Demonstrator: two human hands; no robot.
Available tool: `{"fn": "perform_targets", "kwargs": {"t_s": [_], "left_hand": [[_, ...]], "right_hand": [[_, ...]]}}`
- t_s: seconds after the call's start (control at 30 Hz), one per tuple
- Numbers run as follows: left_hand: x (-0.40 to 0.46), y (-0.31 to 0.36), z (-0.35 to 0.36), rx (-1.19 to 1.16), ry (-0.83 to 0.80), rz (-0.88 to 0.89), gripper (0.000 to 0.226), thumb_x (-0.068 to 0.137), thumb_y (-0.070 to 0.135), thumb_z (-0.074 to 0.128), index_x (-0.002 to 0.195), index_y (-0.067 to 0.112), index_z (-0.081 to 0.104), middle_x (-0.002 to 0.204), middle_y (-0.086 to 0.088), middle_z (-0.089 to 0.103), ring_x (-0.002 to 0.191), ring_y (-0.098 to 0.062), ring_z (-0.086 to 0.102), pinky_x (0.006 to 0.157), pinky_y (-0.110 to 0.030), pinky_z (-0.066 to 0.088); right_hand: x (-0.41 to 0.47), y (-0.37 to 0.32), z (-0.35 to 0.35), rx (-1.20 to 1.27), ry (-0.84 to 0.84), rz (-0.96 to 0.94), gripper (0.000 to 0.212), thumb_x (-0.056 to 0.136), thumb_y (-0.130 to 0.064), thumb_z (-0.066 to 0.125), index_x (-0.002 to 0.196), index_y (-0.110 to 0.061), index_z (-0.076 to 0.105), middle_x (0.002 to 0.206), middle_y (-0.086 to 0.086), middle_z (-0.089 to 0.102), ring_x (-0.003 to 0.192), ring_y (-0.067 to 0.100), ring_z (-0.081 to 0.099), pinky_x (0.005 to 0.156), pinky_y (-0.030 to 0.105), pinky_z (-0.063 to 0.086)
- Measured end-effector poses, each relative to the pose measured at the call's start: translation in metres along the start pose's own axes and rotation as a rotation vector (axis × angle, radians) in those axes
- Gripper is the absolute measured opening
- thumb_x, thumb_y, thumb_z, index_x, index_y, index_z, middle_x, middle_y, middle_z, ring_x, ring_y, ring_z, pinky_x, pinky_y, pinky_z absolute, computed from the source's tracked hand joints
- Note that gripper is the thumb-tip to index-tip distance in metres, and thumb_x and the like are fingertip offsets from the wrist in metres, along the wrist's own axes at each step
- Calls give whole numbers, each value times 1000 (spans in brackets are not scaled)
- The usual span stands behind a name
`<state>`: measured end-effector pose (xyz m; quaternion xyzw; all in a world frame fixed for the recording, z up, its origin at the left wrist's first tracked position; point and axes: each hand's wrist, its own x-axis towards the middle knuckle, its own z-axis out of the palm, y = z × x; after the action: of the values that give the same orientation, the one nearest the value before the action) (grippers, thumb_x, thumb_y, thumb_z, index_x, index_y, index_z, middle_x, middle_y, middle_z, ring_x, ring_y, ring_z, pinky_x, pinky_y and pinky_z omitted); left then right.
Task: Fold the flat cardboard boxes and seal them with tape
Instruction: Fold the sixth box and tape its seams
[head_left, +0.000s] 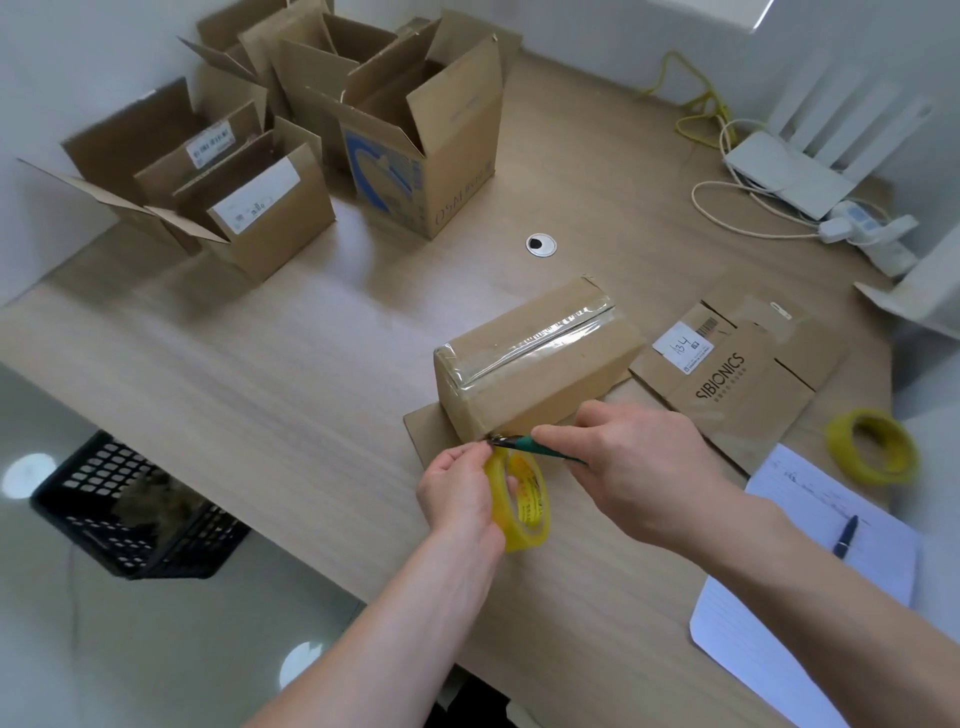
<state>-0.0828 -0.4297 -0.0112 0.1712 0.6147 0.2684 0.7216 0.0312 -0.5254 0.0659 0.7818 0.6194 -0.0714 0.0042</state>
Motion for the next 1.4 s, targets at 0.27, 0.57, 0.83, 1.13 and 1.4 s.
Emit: {"fn": "perform_targets", "kwargs": {"t_s": [0.27, 0.57, 0.83, 1.13, 1.4], "left_hand": [[6, 2, -14, 185, 20, 23, 18, 81, 6, 74, 71, 9, 60, 61, -15, 59, 32, -21, 51, 38, -23, 45], [6, -5, -29, 276, -76, 14, 16, 81, 2, 73, 73, 7, 61, 63, -17, 63, 33, -23, 52, 36, -24, 45], [-6, -12, -32, 358, -230, -15, 17, 84, 5, 72, 72, 11, 62, 59, -10, 66, 38, -24, 56, 42, -28, 51], [-35, -23, -25, 503, -468, 118, 12, 89, 9, 67, 78, 9, 65, 74, -17, 62, 59, -24, 61, 53, -26, 47], [-53, -23, -35, 551, -550, 279, 13, 90, 2, 63, 85, 8, 74, 88, -19, 72, 83, -28, 63, 77, -39, 49]], "right_hand": [[1, 13, -8, 145, -94, 127, 39, 94, -36, 52, 127, -56, 51, 100, -16, 62, 92, 12, 57, 66, 28, 45], [-94, 56, 81, 698, 203, 708, 44, 89, -15, 66, 111, -53, 65, 85, -26, 67, 73, 4, 60, 60, 26, 45], [-157, 58, 150, 229, -84, 1043, 40, 85, -24, 56, 124, -30, 55, 87, -2, 56, 81, 23, 54, 62, 34, 45], [-61, -36, 76, 1441, 218, 696, 30, 87, -19, 72, 112, -35, 65, 85, 14, 69, 77, 24, 70, 57, 18, 47], [-52, -49, 89, 1475, 426, 722, 26, 86, -9, 71, 65, -13, 56, 55, -3, 50, 56, 13, 47, 54, 33, 41]]}}
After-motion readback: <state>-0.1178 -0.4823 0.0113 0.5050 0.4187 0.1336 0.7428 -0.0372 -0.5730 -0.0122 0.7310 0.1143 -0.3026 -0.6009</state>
